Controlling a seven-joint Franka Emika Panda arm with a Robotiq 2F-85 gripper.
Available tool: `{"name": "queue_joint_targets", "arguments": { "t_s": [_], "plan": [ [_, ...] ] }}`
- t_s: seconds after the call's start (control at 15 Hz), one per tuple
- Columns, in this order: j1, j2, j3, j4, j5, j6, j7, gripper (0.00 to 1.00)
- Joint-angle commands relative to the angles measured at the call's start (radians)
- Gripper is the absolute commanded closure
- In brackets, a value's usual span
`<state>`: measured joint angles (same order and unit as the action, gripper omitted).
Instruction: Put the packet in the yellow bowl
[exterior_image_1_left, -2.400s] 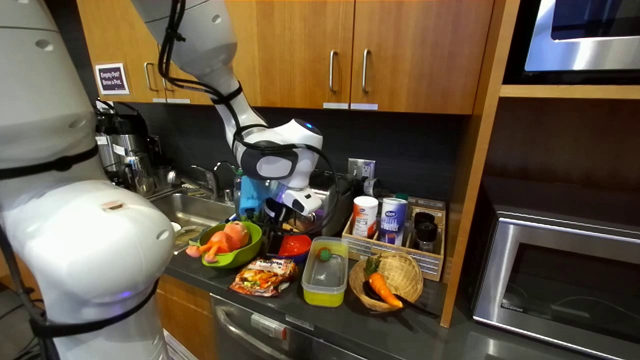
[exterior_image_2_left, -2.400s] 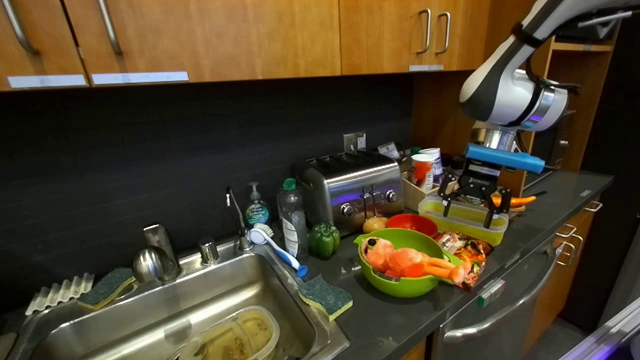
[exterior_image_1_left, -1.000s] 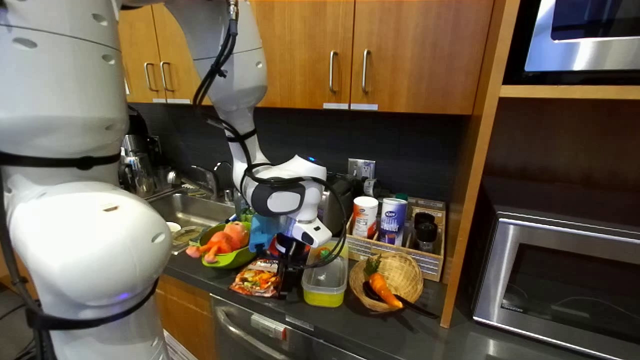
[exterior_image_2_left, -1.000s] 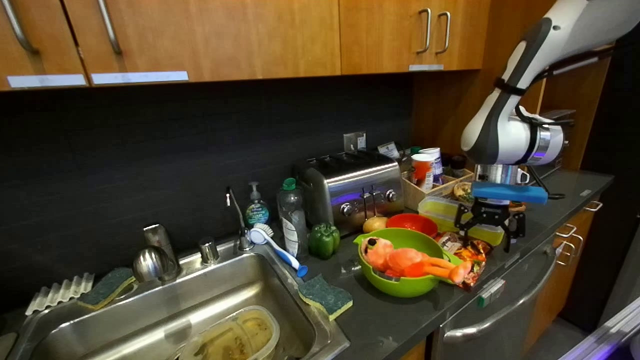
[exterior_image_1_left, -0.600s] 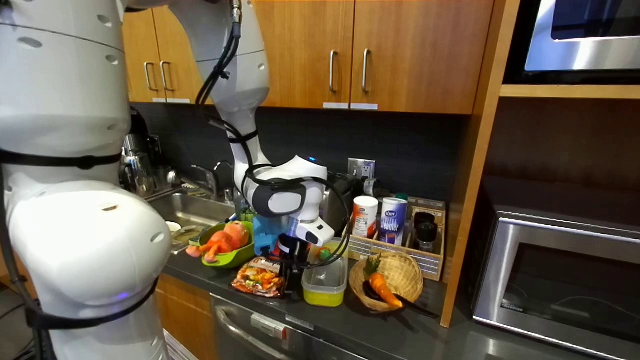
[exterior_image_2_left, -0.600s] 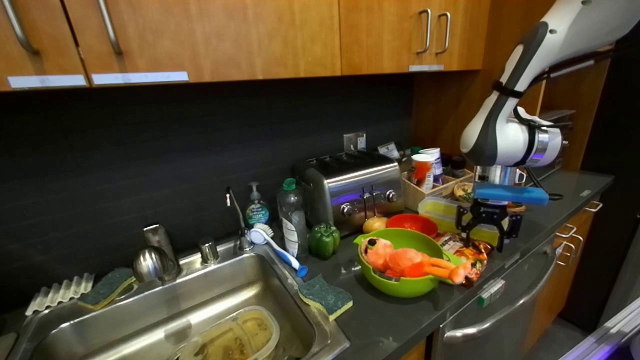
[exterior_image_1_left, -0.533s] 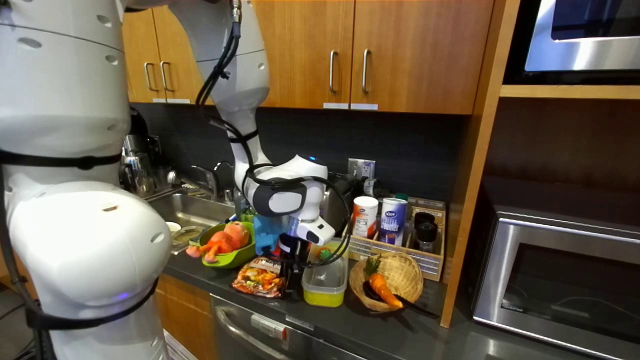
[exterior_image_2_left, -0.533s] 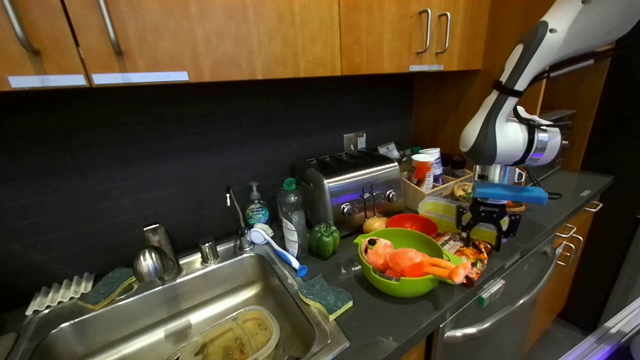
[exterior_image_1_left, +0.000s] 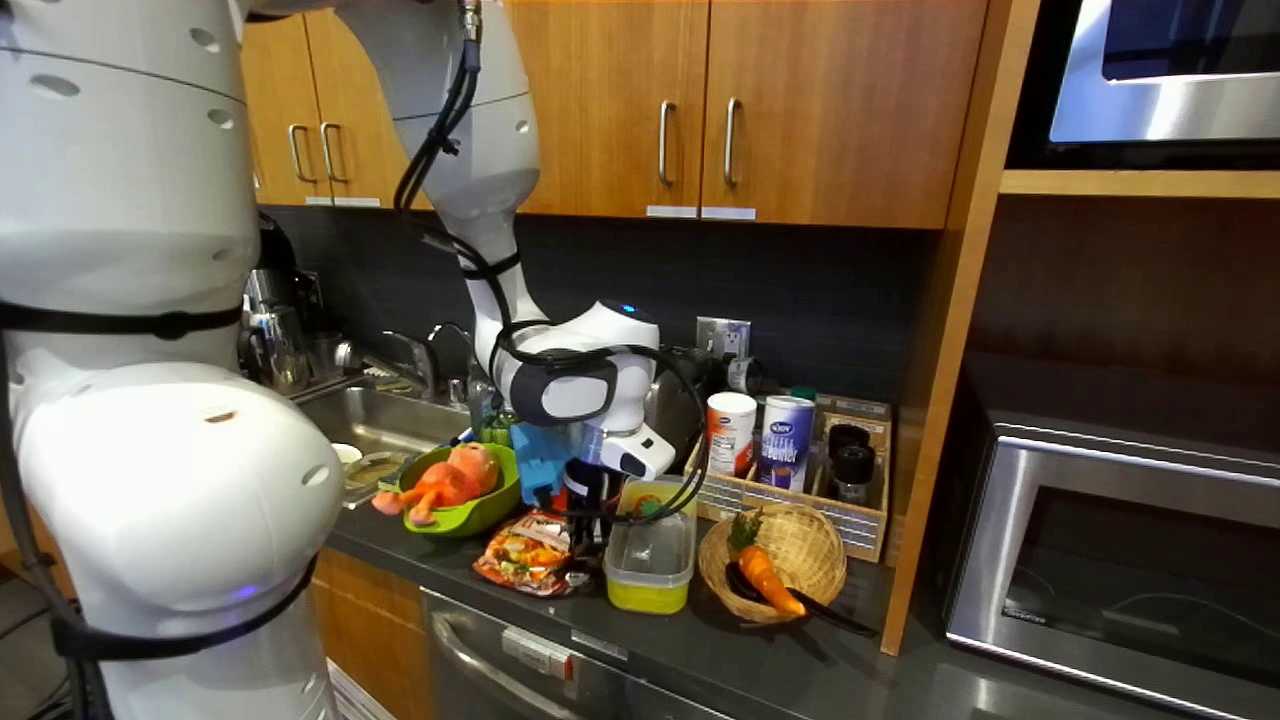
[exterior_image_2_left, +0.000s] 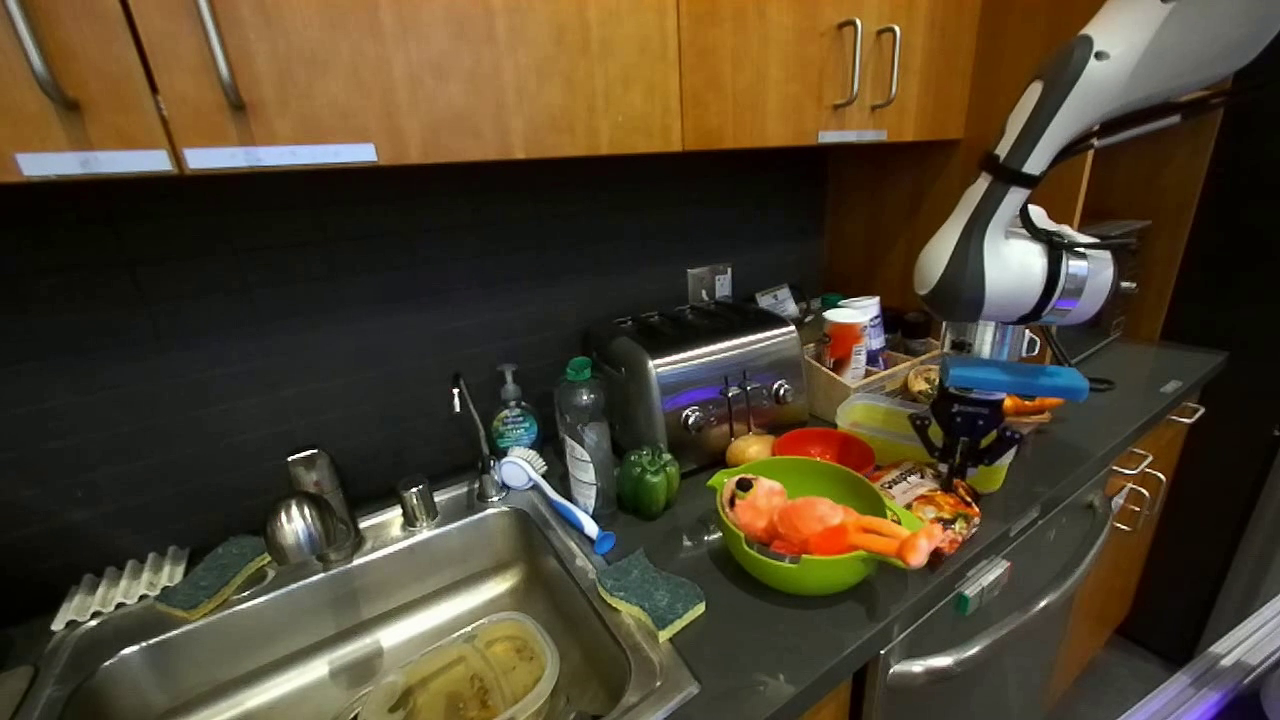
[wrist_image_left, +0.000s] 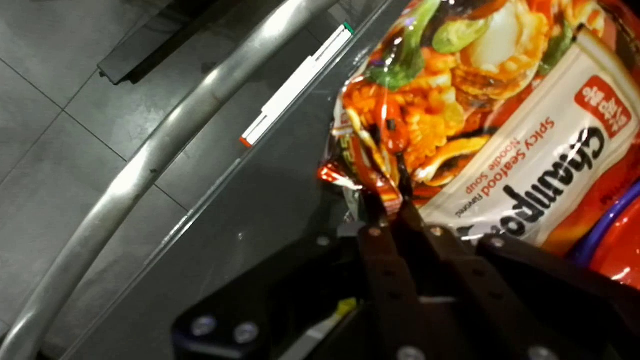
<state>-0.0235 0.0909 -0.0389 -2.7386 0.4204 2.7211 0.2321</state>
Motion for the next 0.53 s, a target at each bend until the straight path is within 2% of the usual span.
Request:
{"name": "queue_joint_targets", "arguments": {
  "t_s": [0.0,0.27,0.47],
  "plan": [
    [-0.014,0.010,0.008,-0.009,0.019,0.013,-0.028,1.00],
    [-0.002,-0.005,0.001,-0.032,-0.018,0.030,0.048,1.00],
    [0.015,-0.027,-0.010,-0.070,-0.084,0.071,0.182,1.00]
  ]
}}
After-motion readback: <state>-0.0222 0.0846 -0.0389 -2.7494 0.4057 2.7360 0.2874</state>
